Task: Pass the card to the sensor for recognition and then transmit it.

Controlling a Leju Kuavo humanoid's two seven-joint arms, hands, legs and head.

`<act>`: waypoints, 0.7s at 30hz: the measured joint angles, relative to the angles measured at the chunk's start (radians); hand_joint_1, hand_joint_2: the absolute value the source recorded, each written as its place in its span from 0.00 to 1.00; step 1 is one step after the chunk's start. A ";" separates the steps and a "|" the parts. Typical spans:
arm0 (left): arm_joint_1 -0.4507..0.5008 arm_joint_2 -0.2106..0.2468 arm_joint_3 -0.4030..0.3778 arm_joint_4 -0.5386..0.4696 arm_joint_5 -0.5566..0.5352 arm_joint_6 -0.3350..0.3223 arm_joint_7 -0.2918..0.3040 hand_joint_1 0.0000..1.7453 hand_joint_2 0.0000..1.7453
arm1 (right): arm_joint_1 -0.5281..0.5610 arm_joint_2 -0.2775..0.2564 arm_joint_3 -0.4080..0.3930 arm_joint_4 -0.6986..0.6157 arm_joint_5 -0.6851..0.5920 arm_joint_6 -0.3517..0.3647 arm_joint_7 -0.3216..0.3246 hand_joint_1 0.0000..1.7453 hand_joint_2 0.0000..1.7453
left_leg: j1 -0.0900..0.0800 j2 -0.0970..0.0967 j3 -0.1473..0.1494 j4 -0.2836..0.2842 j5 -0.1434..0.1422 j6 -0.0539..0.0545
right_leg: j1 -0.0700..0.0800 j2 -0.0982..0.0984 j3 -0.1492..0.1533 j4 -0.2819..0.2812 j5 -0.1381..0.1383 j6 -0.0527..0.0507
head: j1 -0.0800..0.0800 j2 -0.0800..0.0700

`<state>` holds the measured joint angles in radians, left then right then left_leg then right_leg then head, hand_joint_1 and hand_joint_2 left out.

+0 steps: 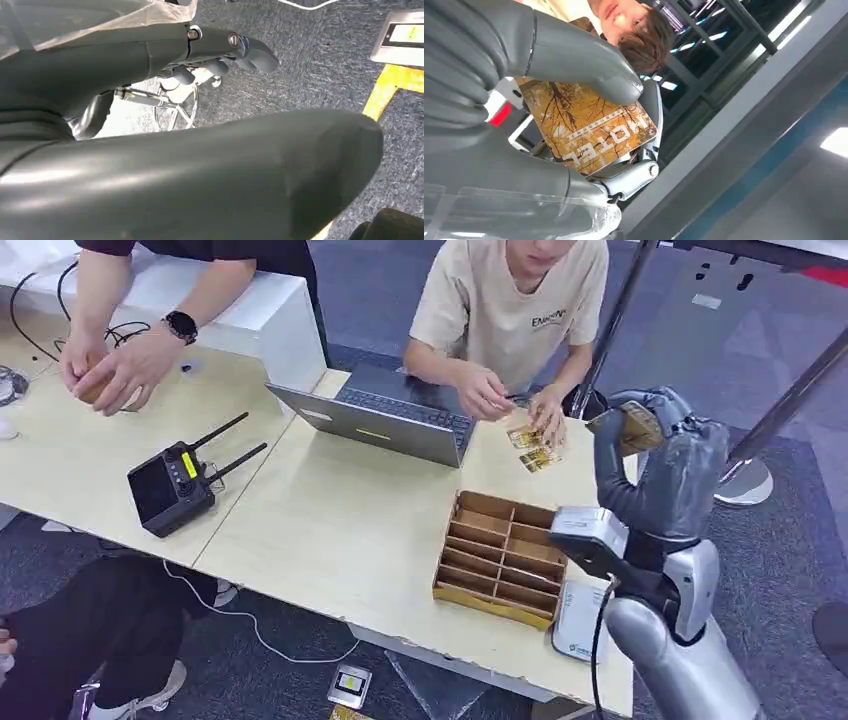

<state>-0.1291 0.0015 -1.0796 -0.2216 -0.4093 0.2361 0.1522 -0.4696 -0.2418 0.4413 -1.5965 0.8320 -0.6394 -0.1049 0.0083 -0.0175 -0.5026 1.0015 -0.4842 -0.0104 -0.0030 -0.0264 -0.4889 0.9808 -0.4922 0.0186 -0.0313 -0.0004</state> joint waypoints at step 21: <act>-0.011 -0.006 -0.001 -0.008 -0.049 -0.018 -0.006 0.00 0.00 | -0.253 0.058 0.101 0.462 0.409 -0.047 -0.008 1.00 1.00 | 0.000 0.000 -0.001 0.000 0.000 0.000 | 0.000 -0.001 -0.001 0.000 0.000 0.000 | 0.000 0.000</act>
<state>-0.1401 -0.0042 -1.0803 -0.2293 -0.4581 0.2182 0.1461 -0.7225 -0.1843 0.5428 -1.1346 1.2405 -0.6859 -0.1133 0.0084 -0.0180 -0.5041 1.0015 -0.4839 -0.0107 -0.0030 -0.0270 -0.4902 0.9811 -0.4921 0.0186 -0.0313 -0.0004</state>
